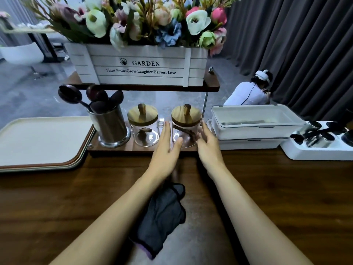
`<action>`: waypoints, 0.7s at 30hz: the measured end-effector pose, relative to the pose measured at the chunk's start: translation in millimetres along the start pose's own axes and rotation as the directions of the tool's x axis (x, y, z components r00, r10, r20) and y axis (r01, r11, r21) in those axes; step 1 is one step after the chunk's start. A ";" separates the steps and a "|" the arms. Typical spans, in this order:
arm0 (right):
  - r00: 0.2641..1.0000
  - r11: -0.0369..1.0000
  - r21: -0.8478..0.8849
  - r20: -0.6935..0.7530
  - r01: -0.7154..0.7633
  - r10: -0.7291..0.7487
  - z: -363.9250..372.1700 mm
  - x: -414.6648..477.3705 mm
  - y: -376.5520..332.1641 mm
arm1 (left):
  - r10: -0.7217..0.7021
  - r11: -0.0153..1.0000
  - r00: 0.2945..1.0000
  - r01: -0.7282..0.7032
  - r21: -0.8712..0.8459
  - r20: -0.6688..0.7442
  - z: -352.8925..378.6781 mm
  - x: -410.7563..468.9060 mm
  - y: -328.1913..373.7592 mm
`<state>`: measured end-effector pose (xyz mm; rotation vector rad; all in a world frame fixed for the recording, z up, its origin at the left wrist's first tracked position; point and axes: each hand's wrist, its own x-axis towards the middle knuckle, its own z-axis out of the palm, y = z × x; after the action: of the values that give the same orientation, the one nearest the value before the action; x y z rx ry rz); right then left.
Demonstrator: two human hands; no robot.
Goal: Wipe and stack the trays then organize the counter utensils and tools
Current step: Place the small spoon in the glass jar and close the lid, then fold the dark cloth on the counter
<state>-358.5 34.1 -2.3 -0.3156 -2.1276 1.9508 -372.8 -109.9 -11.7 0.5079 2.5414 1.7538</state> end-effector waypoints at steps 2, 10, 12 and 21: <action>0.999 0.999 -0.043 0.029 0.020 -0.019 -5.1 -14.7 -0.4 | 0.034 0.997 0.999 -0.031 0.074 -0.041 -7.6 -31.5 -2.9; 0.902 0.882 -0.402 0.427 0.245 -0.056 -26.6 -120.3 27.4 | -0.015 0.842 0.998 -0.019 0.540 0.059 -40.2 -163.9 -33.8; 0.826 0.770 -0.503 0.562 0.392 -0.052 -18.7 -135.9 38.6 | -0.049 0.797 0.997 0.008 0.603 0.052 -38.3 -180.5 -36.2; 0.859 0.524 -0.697 0.488 0.489 -0.153 -68.6 -157.8 59.9 | -0.008 0.863 0.951 -0.150 0.482 0.310 -3.6 -161.2 -21.5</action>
<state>-187.2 54.3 -60.8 0.3551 -2.9469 0.7318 -226.3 -163.6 -57.7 0.8200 2.7499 0.9027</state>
